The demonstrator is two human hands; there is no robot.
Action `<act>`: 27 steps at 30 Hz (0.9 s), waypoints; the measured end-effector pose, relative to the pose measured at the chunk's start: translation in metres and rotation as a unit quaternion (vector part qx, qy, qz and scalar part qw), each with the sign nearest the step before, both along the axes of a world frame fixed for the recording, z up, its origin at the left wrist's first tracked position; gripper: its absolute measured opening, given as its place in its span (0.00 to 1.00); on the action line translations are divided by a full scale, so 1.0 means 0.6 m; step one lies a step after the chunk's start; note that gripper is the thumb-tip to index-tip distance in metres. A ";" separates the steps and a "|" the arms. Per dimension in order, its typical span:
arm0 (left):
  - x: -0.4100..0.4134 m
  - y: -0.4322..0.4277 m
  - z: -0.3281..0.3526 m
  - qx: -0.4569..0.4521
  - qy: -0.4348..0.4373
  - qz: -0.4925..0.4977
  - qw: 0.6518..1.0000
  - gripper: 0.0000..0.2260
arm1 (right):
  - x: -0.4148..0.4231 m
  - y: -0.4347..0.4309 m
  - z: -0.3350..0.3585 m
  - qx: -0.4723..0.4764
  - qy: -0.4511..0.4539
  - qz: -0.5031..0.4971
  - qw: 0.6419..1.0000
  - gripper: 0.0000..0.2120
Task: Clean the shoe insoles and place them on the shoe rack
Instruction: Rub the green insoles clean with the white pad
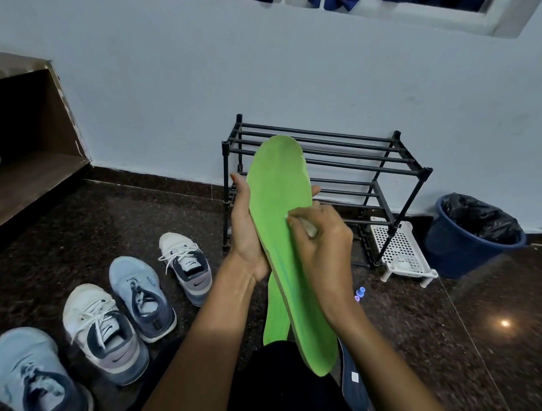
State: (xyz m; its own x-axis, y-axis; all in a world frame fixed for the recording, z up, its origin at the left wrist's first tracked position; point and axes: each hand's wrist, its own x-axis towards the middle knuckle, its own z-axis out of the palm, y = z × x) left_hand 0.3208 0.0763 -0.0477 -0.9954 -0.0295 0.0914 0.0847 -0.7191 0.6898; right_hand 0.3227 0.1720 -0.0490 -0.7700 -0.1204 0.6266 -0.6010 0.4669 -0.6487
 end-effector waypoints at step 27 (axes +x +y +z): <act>0.001 -0.002 0.001 -0.036 -0.026 0.027 0.999 0.41 | -0.015 0.009 0.001 0.024 0.016 -0.009 1.000 0.05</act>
